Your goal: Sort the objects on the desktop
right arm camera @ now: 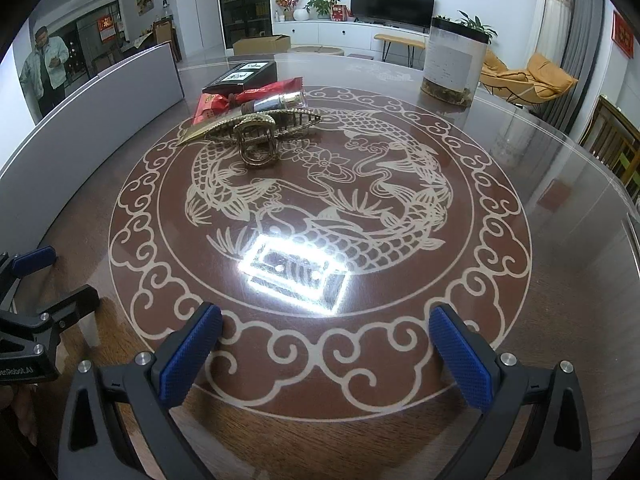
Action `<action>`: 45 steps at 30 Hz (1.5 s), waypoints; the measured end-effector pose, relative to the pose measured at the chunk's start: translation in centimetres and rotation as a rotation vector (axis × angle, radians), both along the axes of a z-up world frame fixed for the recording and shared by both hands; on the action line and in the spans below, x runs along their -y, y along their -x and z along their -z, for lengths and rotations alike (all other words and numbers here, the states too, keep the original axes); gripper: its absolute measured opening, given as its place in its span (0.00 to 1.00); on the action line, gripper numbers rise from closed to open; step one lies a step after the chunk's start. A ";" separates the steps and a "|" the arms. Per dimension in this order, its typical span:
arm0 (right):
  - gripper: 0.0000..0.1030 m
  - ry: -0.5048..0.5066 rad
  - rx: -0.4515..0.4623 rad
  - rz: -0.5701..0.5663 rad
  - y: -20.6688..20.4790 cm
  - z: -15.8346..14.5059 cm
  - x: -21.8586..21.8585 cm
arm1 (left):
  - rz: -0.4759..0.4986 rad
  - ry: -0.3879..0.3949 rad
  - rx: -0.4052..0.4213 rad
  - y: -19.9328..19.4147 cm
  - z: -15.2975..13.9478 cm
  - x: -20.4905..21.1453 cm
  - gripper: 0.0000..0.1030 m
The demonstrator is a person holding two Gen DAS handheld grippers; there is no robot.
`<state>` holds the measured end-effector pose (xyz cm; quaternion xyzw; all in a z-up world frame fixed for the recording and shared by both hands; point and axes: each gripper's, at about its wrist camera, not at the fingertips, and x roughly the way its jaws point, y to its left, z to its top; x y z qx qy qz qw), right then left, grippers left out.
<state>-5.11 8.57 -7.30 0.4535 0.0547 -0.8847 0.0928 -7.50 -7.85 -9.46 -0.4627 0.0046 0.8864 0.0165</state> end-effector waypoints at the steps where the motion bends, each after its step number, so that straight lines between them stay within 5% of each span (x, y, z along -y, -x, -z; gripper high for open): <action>1: 1.00 0.000 0.000 0.000 0.0 0.0 0.1 | 0.000 -0.001 0.000 0.1 0.0 0.0 1.00; 9: 1.00 0.001 0.000 -0.064 0.9 -0.1 0.6 | -0.007 -0.042 -0.014 0.1 -0.1 0.5 1.00; 20: 0.98 -0.004 0.027 -0.157 10.3 0.2 7.0 | -0.009 -0.047 -0.018 0.3 0.0 0.5 1.00; 21: 0.94 -0.005 0.024 -0.155 10.7 0.2 7.5 | -0.009 -0.048 -0.018 0.3 0.0 0.6 1.00; 24: 0.62 0.008 -0.014 -0.120 11.0 -0.3 7.4 | -0.009 -0.044 -0.017 0.3 0.0 0.6 1.00; 26: 0.32 0.018 -0.029 -0.103 10.8 -0.4 7.0 | -0.010 -0.046 -0.018 0.2 -0.1 0.6 1.00; 39: 0.33 -0.139 -0.103 -0.119 1.0 -0.8 1.0 | -0.010 -0.036 -0.015 0.2 0.0 0.4 1.00; 40: 0.41 -0.153 -0.113 -0.094 -0.3 -0.8 0.5 | -0.009 -0.034 -0.014 0.3 -0.1 0.4 1.00; 43: 0.97 -0.187 -0.117 -0.031 -1.6 -0.8 0.0 | -0.008 -0.030 -0.012 0.3 0.0 0.4 1.00; 45: 0.98 -0.206 -0.116 -0.017 -1.6 -0.6 0.1 | -0.008 -0.026 -0.012 0.2 0.0 0.3 1.00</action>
